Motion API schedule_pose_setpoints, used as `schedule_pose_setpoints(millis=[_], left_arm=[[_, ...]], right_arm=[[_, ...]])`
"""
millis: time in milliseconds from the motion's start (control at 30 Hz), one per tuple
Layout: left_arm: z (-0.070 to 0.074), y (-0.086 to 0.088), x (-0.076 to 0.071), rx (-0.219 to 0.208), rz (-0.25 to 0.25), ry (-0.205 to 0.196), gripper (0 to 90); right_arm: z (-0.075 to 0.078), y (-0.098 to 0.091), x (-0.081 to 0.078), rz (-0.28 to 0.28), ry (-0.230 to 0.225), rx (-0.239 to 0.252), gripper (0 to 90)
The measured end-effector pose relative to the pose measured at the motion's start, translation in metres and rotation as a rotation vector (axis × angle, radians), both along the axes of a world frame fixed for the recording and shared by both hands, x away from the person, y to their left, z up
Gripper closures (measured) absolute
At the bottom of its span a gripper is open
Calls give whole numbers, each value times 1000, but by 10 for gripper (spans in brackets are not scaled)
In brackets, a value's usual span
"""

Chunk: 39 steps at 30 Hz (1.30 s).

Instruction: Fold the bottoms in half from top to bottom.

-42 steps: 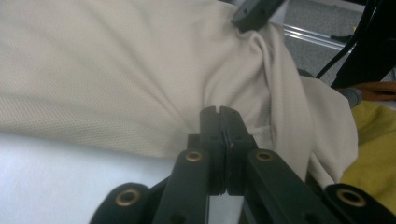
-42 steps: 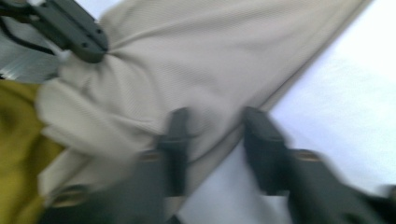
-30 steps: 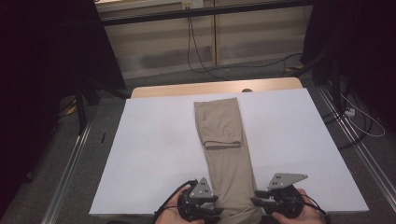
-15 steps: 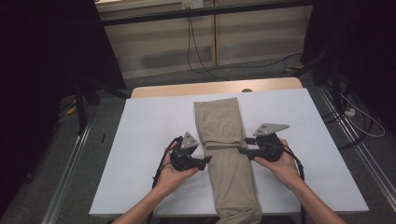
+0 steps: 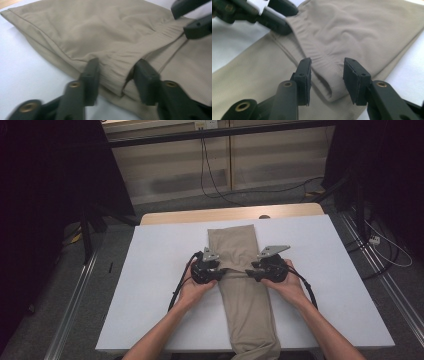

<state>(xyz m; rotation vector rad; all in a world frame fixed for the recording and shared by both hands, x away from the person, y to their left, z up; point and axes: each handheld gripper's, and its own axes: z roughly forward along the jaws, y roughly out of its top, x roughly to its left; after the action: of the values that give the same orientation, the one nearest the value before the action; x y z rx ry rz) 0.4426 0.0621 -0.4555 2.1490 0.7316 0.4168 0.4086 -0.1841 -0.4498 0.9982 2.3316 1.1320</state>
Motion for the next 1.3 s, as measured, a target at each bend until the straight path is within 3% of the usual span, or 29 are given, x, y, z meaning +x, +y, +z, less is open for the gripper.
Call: schedule_pose_setpoints(millis=[167, 300, 367, 433, 500, 567, 600, 667, 700, 767, 833, 1067, 1167, 1300], left_arm=[[0, 1, 4, -27, 8, 30, 664], [1, 5, 5, -70, 24, 71, 634], [2, 7, 4, -77, 7, 69, 592], [4, 7, -1, -34, -35, 38, 483], [4, 6, -4, -25, -61, 27, 412], [0, 4, -4, 20, -51, 0, 384], [-2, 4, -2, 8, -50, 21, 383], [-7, 3, 2, 10, -33, 39, 511], [-7, 2, 2, -9, -20, 44, 554], [-2, 3, 3, -61, -9, 54, 791], [3, 3, 2, -102, -6, 61, 880], [23, 11, -11, -181, -36, 102, 898], [32, 14, -23, -182, -73, 99, 900], [37, 20, -47, -172, -123, 102, 900]], right_arm=[[-5, 2, -2, 41, -17, -41, 522], [-10, 4, -3, 50, -48, -91, 501], [-13, 3, -1, 42, -43, -115, 505], [-13, 0, 1, 24, -29, -89, 587], [-13, -2, 3, 15, -18, -79, 636], [-13, -2, 4, -1, -14, -78, 674], [-12, -4, 6, -14, 0, -58, 687], [-11, -4, 7, -34, 10, -42, 705], [-11, -4, 7, -39, 11, -41, 720], [-8, -5, 7, -43, 8, -27, 762], [-3, -8, 8, -45, 7, -10, 774], [21, -16, -1, -30, -15, 51, 785], [25, -18, -13, -7, -13, 54, 785], [29, -24, -31, 27, 6, 99, 785]])
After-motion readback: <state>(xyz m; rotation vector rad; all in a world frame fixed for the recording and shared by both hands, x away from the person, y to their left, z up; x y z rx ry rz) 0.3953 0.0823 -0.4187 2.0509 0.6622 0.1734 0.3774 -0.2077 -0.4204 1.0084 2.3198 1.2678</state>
